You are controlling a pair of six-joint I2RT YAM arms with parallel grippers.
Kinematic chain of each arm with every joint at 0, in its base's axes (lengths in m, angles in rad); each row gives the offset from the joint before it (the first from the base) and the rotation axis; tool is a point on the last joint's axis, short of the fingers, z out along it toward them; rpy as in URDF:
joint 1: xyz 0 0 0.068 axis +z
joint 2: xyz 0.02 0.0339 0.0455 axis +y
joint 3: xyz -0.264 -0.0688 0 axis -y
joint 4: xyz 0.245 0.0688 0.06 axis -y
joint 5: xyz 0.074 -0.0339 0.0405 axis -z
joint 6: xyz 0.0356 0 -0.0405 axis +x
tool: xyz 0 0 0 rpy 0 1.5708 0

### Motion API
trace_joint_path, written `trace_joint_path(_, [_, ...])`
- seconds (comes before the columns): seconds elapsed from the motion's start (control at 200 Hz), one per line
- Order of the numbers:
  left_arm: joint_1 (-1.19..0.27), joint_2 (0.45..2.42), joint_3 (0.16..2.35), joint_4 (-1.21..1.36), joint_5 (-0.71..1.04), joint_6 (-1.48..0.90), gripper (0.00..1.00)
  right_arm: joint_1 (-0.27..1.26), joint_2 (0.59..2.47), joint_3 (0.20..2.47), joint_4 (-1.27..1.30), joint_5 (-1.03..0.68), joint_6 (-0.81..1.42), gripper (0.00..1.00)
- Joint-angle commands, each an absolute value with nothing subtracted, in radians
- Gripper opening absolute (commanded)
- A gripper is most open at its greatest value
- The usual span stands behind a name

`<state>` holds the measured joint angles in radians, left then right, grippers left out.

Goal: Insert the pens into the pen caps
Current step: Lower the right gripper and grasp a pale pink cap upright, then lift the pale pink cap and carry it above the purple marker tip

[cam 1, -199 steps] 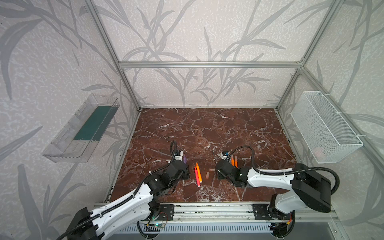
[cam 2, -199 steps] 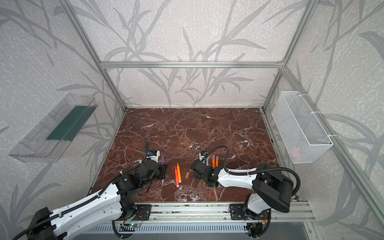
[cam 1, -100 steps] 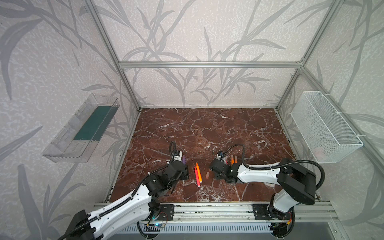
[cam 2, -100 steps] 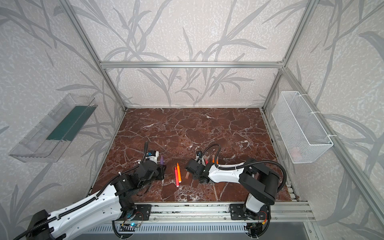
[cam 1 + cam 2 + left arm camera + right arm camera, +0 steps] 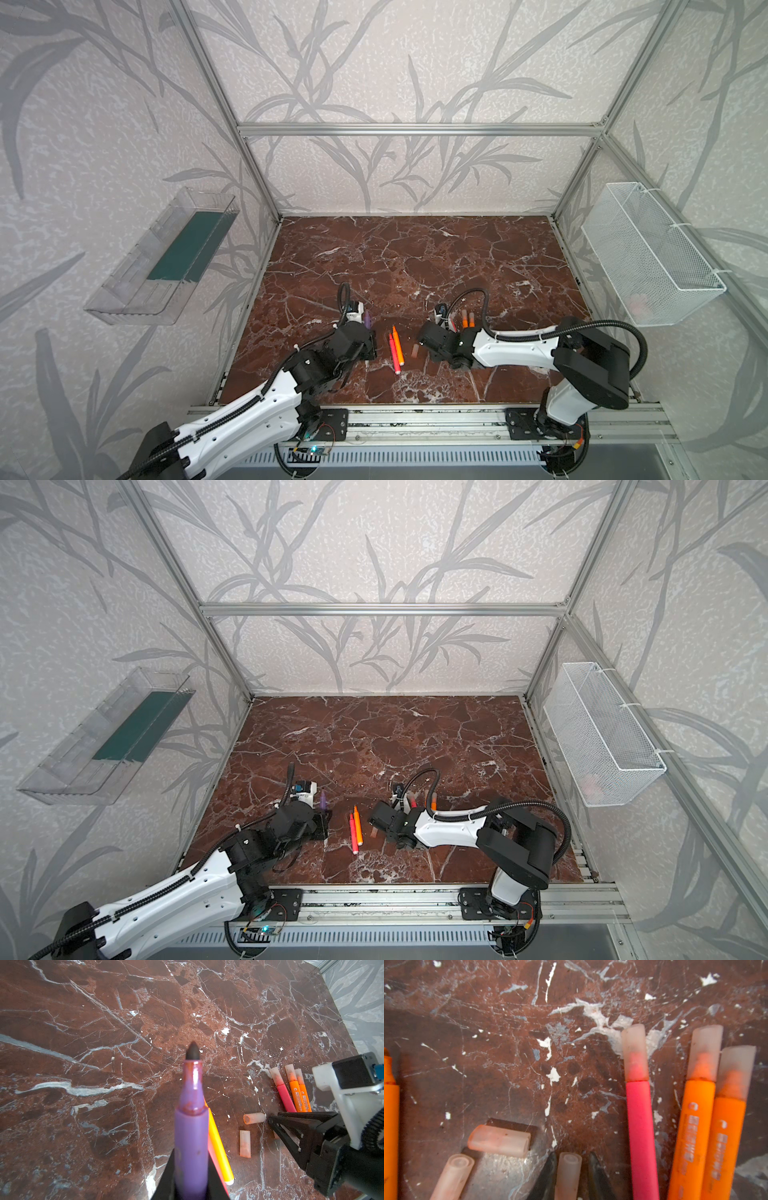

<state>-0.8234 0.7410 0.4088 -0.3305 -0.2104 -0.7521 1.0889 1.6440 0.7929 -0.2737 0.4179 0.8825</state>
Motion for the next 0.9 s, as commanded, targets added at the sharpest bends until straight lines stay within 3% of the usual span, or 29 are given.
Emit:
trace_joint_path(0.0, [-0.819,0.730,0.430,-0.353,-0.236,-0.749,0.00,1.096,1.674,0.802,-0.312,0.416,0.888,0.21])
trace_joint_path(0.375, [-0.819,0.726,0.421,-0.305,-0.179,-0.723,0.00,1.089,1.597,0.770,-0.253,0.409,0.888,0.07])
trace_joint_path(0.9, [-0.828,0.861,0.457,-0.097,-0.002,-0.718,0.00,0.965,1.273,0.751,-0.124,0.374,0.773,0.03])
